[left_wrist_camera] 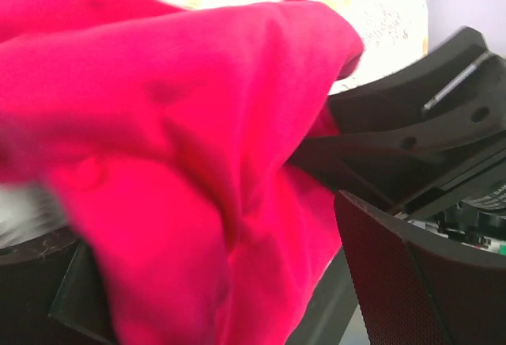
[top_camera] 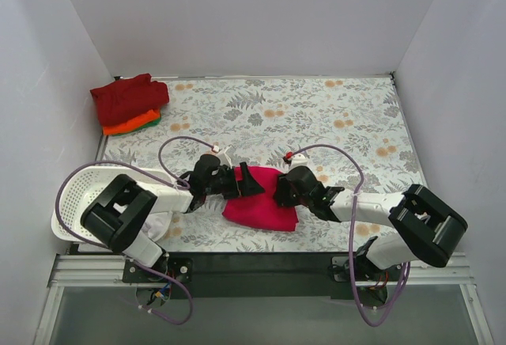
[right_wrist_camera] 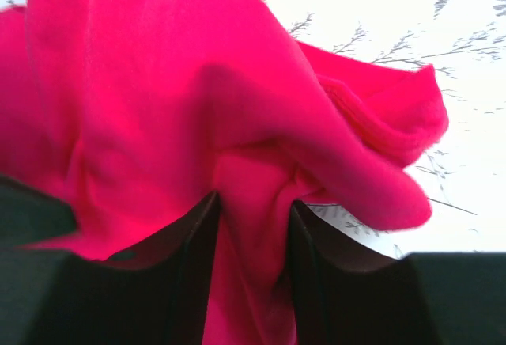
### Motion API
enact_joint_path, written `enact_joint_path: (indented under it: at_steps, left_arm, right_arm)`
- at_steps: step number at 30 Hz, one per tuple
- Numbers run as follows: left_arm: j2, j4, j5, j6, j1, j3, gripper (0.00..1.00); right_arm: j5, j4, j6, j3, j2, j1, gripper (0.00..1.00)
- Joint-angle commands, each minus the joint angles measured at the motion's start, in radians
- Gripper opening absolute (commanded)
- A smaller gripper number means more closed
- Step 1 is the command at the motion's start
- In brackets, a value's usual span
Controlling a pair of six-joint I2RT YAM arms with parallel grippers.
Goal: Fold and stack the t-shirts
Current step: Neatly place the folded tshirt to the corner
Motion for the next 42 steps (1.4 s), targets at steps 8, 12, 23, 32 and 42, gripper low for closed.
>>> enact_joint_path:
  at_steps: [8,12,23,32,42]
  left_arm:
    - [0.093,-0.154,-0.119,-0.027,-0.083,-0.018,0.66]
    - [0.09,-0.197,-0.184,-0.016,-0.083,-0.006,0.38]
    - [0.083,-0.338,-0.323,0.067,-0.077,0.153,0.0]
    - [0.153,-0.528,-0.348,0.28,0.162,0.489,0.0]
    - [0.444,-0.788,-0.253,0.469,0.372,1.105,0.0]
  right_arm:
    - [-0.131,-0.058,0.055,-0.092,0.023,0.008,0.32]
    - [-0.132,-0.057,0.062,-0.115,-0.002,0.008,0.31]
    - [-0.085,-0.129,0.024,-0.109,-0.136,-0.008,0.38]
    - [-0.068,-0.19,-0.085,-0.103,-0.282,-0.057,0.44]
    - [-0.158,-0.094,-0.139,-0.146,-0.285,-0.068,0.45]
